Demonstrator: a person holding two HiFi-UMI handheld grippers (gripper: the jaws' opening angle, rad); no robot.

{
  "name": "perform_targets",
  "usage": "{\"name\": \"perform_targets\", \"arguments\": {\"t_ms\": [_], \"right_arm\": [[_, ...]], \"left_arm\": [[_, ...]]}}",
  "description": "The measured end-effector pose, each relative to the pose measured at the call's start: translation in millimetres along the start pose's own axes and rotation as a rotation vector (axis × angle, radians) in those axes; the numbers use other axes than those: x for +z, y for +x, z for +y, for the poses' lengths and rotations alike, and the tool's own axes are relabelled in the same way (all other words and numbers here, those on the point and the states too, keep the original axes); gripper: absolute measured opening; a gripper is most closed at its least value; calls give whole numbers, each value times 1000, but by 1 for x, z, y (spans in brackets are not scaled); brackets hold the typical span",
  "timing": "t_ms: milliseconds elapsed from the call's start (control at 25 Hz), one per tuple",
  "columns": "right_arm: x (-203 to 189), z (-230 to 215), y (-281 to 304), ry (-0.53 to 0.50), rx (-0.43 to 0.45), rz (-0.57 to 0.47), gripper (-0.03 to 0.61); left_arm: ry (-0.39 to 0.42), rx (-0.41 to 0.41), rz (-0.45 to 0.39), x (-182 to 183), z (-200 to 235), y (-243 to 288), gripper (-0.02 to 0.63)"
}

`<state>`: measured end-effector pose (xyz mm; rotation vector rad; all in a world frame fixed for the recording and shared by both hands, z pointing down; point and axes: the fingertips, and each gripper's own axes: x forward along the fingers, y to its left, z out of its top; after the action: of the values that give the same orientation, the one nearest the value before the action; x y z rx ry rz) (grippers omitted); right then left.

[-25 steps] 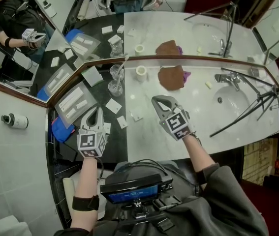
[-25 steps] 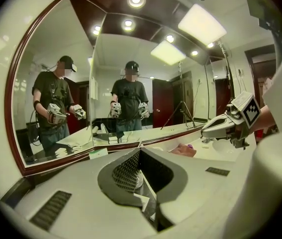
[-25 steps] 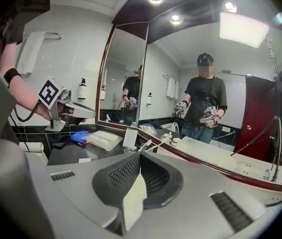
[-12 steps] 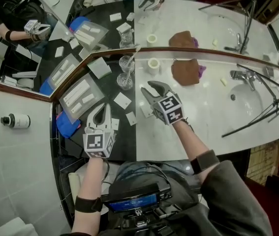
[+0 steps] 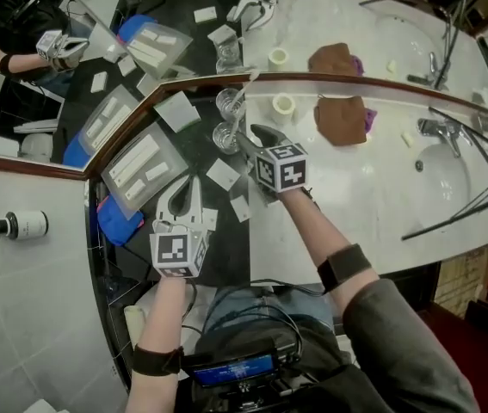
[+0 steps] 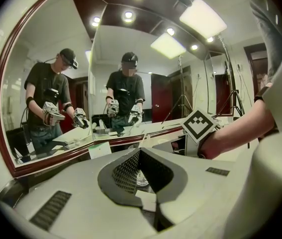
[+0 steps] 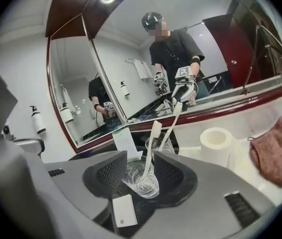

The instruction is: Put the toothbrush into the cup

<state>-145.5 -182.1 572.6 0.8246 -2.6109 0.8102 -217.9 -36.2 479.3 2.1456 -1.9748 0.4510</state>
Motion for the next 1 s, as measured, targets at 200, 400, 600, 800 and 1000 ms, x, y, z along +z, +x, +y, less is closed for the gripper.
{"name": "perform_targets", "arguments": {"t_ms": [200,400,600,800,1000], "right_arm": [[-1,-10,26,108,-21,-4,190],[-3,-13,39,157,-45,-19,189],[-8,-17,43,211,-66,-51,187],[-8,-17,46,242,-68,-80,158],[-9,-19,47,229,-86,-86,60]], "left_arm": [[1,-11,18,-3,9,4,2],[-4,-21,24,-6,16,6,2],[-20,-4,24,-11,21,7,2],[-8,-21,37,-15,22,7,2],[2,-8,31,-19,28,8,2]]}}
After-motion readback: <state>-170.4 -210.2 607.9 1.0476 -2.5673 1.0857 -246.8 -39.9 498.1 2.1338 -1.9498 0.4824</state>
